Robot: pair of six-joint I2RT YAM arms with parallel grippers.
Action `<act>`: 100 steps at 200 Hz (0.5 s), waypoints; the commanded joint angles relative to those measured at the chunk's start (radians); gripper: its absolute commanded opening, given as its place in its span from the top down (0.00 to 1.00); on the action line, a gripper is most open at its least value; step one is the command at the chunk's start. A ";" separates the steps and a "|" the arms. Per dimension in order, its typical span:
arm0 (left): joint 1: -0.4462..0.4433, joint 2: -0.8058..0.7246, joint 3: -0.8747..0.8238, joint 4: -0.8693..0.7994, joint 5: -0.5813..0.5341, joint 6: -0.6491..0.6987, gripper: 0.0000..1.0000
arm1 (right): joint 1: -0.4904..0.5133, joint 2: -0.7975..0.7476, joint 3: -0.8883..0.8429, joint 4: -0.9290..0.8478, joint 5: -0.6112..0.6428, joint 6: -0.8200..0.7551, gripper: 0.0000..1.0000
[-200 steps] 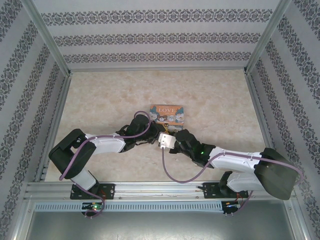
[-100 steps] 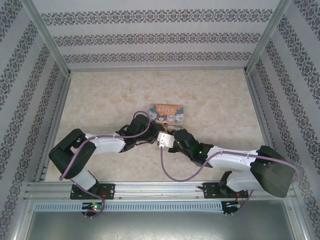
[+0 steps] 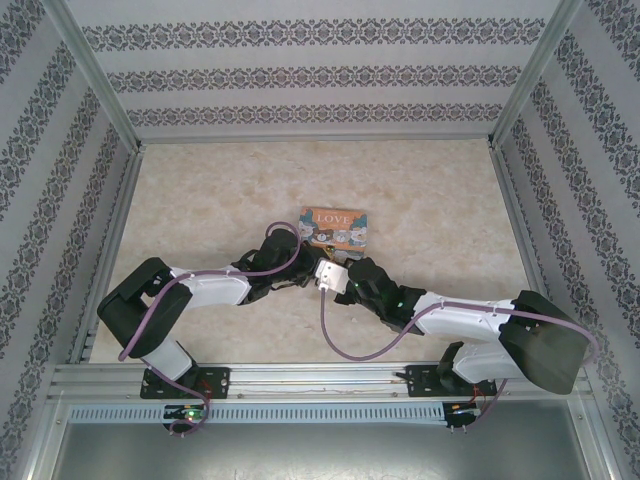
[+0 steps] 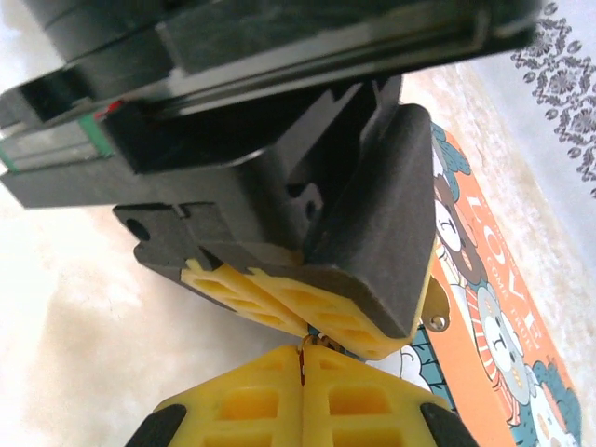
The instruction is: Unlock the padlock with the key
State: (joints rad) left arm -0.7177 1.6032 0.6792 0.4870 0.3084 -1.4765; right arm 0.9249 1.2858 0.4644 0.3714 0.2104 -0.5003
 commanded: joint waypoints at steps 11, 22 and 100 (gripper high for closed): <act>-0.008 -0.037 0.003 0.038 0.046 -0.015 1.00 | -0.015 0.016 -0.002 0.159 0.047 0.218 1.00; -0.008 -0.037 0.005 0.037 0.045 -0.016 1.00 | -0.015 0.028 -0.011 0.196 0.050 0.279 1.00; -0.009 -0.033 0.005 0.030 0.041 -0.015 1.00 | -0.017 0.110 -0.043 0.365 0.076 0.446 1.00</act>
State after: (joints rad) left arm -0.7071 1.5970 0.6792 0.4942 0.2596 -1.4837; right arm 0.9249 1.3708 0.4160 0.6106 0.2440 -0.1135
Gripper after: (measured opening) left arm 0.105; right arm 0.048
